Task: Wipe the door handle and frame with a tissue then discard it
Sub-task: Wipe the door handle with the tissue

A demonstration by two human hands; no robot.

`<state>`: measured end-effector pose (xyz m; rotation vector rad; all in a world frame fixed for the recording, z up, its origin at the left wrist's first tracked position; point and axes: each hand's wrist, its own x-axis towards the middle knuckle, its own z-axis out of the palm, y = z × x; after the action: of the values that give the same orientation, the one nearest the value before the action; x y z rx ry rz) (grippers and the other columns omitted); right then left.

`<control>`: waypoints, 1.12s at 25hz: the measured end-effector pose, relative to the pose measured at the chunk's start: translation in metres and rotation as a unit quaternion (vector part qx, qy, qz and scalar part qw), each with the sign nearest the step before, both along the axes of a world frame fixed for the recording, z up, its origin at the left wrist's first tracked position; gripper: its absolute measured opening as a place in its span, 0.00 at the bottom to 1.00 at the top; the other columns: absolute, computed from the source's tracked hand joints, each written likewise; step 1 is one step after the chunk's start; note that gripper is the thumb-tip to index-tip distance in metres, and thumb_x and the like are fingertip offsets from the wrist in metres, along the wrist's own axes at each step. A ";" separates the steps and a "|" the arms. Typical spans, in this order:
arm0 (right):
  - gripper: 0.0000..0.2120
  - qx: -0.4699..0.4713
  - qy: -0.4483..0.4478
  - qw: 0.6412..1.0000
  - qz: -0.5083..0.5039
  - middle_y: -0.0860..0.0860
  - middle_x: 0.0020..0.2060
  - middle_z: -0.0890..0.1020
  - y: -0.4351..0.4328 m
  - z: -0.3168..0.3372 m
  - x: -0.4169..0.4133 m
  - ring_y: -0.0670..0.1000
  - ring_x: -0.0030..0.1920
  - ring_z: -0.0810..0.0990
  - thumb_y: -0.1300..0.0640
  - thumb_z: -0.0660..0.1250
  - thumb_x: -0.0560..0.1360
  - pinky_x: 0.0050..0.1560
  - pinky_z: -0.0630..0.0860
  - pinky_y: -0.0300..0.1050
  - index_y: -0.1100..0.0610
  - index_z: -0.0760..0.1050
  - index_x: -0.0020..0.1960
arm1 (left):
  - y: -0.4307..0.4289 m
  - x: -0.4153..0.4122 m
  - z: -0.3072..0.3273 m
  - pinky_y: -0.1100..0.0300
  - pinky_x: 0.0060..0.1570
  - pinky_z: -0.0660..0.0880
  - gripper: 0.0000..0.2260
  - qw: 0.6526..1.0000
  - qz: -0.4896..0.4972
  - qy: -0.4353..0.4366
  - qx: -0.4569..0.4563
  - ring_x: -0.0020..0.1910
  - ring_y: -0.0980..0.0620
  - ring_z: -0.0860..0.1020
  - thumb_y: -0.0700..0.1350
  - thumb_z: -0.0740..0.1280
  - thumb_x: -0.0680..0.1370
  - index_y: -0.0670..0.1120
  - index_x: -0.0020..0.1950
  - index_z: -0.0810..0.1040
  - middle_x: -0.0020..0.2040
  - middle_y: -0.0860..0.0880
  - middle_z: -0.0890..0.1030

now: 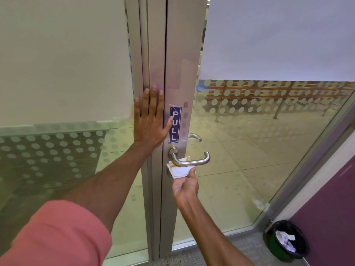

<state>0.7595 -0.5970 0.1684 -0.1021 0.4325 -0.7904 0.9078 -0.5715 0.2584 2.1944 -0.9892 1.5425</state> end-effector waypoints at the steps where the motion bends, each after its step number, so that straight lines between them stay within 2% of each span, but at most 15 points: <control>1: 0.19 0.002 -0.011 1.000 0.008 0.59 0.43 0.86 0.006 0.002 0.003 0.58 0.38 0.86 0.53 0.50 0.84 0.52 0.77 0.60 0.62 0.72 0.65 | 0.000 0.000 0.000 0.48 0.76 0.35 0.37 1.000 -0.002 -0.001 -0.001 0.78 0.42 0.47 0.62 0.54 0.80 0.41 0.80 0.46 0.79 0.40 0.49; 2: 0.20 -0.001 -0.019 1.000 0.015 0.60 0.41 0.86 0.009 0.004 0.003 0.60 0.40 0.85 0.52 0.49 0.85 0.50 0.78 0.60 0.62 0.70 0.66 | 0.000 0.000 0.000 0.48 0.77 0.35 0.37 1.000 -0.004 -0.002 -0.002 0.78 0.42 0.47 0.62 0.54 0.80 0.41 0.80 0.46 0.79 0.40 0.49; 4: 0.21 -0.001 -0.022 0.999 0.028 0.62 0.44 0.84 0.009 0.004 -0.002 0.63 0.45 0.84 0.52 0.49 0.85 0.53 0.78 0.61 0.63 0.69 0.68 | 0.000 0.001 -0.001 0.48 0.77 0.34 0.37 1.000 -0.005 -0.008 -0.004 0.78 0.42 0.46 0.62 0.54 0.80 0.41 0.80 0.46 0.79 0.40 0.49; 7: 0.20 0.032 -0.026 0.999 0.036 0.62 0.46 0.84 0.006 0.005 -0.004 0.63 0.48 0.83 0.53 0.50 0.84 0.52 0.79 0.57 0.64 0.69 0.69 | -0.001 0.003 -0.001 0.48 0.77 0.34 0.38 1.000 -0.001 -0.020 -0.009 0.78 0.42 0.46 0.62 0.55 0.80 0.40 0.80 0.47 0.79 0.40 0.50; 10: 0.20 0.099 -0.059 0.993 0.025 0.64 0.49 0.82 0.008 0.014 0.007 0.64 0.59 0.77 0.54 0.49 0.85 0.66 0.71 0.58 0.65 0.70 0.68 | -0.002 0.003 -0.001 0.48 0.77 0.34 0.37 1.000 -0.009 -0.021 -0.010 0.78 0.41 0.48 0.62 0.56 0.80 0.40 0.80 0.49 0.78 0.40 0.51; 13: 0.19 0.157 -0.068 0.985 0.014 0.65 0.59 0.78 0.008 0.020 0.012 0.62 0.67 0.73 0.56 0.49 0.85 0.70 0.66 0.56 0.66 0.70 0.66 | -0.001 0.003 -0.002 0.48 0.77 0.34 0.36 1.000 -0.013 -0.019 -0.008 0.78 0.41 0.51 0.62 0.56 0.80 0.40 0.79 0.50 0.78 0.40 0.51; 16: 0.21 0.202 -0.093 0.975 0.017 0.67 0.66 0.73 0.003 0.020 0.002 0.63 0.67 0.73 0.56 0.50 0.85 0.71 0.66 0.56 0.69 0.64 0.70 | 0.001 0.002 0.000 0.48 0.77 0.34 0.36 1.000 -0.016 -0.017 -0.009 0.78 0.41 0.52 0.62 0.56 0.80 0.40 0.79 0.51 0.78 0.40 0.51; 20: 0.23 0.232 -0.096 0.968 0.028 0.71 0.68 0.67 -0.005 0.018 -0.014 0.67 0.69 0.69 0.56 0.49 0.85 0.72 0.62 0.59 0.70 0.56 0.74 | 0.001 0.003 0.000 0.49 0.77 0.35 0.36 1.000 -0.018 -0.022 -0.009 0.77 0.41 0.52 0.62 0.55 0.80 0.40 0.79 0.51 0.78 0.40 0.51; 28: 0.19 0.235 -0.063 0.969 0.037 0.68 0.66 0.72 -0.006 0.029 0.007 0.64 0.67 0.72 0.61 0.48 0.84 0.72 0.63 0.56 0.72 0.63 0.70 | 0.001 0.004 -0.001 0.49 0.77 0.34 0.37 1.000 -0.020 -0.021 -0.010 0.78 0.42 0.52 0.63 0.56 0.80 0.40 0.80 0.50 0.78 0.40 0.51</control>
<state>0.7662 -0.6028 0.1978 0.3713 0.4815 -0.5994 0.9117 -0.5709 0.2570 2.1233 -1.0200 1.5798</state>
